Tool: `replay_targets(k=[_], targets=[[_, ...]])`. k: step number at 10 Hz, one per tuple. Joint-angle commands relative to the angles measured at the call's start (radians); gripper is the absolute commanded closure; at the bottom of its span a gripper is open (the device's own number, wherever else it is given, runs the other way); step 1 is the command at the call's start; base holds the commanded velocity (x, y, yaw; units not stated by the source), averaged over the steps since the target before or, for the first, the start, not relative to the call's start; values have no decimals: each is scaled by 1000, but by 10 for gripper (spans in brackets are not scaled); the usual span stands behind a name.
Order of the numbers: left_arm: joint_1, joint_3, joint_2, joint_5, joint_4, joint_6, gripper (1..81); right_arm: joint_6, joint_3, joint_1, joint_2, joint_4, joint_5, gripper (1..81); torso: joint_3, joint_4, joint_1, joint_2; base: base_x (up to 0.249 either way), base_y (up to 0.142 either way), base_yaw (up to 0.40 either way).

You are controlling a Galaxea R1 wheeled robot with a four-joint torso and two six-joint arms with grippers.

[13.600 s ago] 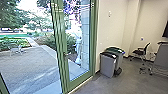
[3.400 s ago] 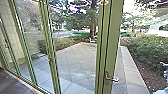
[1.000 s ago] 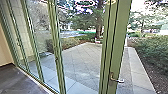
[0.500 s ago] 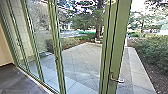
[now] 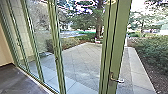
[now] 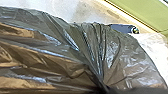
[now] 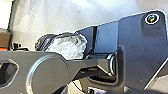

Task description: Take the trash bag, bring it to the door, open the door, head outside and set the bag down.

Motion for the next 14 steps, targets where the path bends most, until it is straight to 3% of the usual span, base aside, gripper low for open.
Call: replay_targets(k=[1, 9, 14], targets=[[-60, 0, 1, 55, -5, 6, 811, -1, 197, 56, -170, -14, 0, 10, 0, 0, 1, 0, 0, 0, 0], [-60, -59, 36, 55, -4, 6, 811, -1, 559, 201, -509, -8, -6, 10, 0, 0, 1, 0, 0, 0, 0], [-60, -59, 36, 55, -5, 6, 811, 9, 668, 445, -626, 87, -188, 10, 0, 0, 1, 0, 0, 0, 0]])
